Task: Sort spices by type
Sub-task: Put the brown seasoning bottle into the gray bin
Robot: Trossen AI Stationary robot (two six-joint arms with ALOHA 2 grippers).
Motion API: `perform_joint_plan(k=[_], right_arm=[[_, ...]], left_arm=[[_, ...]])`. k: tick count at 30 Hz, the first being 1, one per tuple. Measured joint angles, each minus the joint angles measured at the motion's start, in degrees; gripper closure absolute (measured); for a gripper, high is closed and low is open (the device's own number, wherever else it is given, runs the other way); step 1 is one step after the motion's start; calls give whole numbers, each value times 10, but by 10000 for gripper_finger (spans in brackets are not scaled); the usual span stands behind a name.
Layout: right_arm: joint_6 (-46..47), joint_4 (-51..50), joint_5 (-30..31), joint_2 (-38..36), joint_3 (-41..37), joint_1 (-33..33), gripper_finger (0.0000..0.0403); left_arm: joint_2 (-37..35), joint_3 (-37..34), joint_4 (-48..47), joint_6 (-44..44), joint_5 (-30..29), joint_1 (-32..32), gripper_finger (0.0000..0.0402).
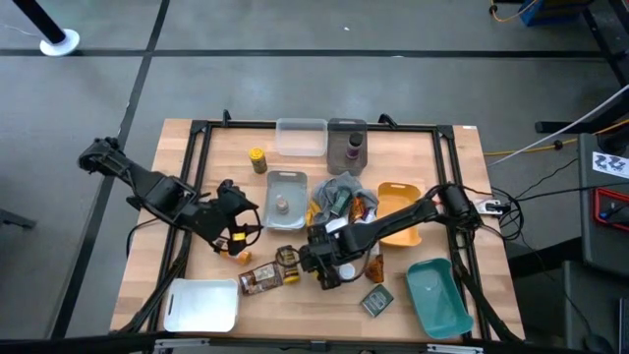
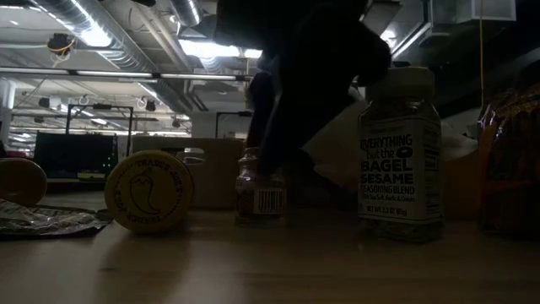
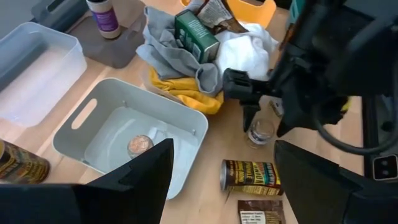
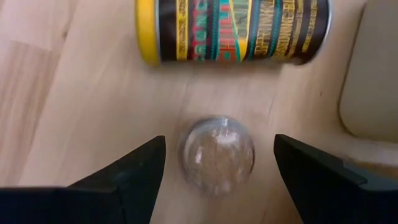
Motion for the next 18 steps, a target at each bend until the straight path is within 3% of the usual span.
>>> perform_joint_plan(k=[9, 18], right_arm=[[2, 4, 0, 12, 0, 0, 115], [2, 6, -6, 18, 0, 1, 215]], left_arm=[[0, 0, 0, 0, -2, -11, 141], [0, 0, -1, 20, -6, -11, 141]])
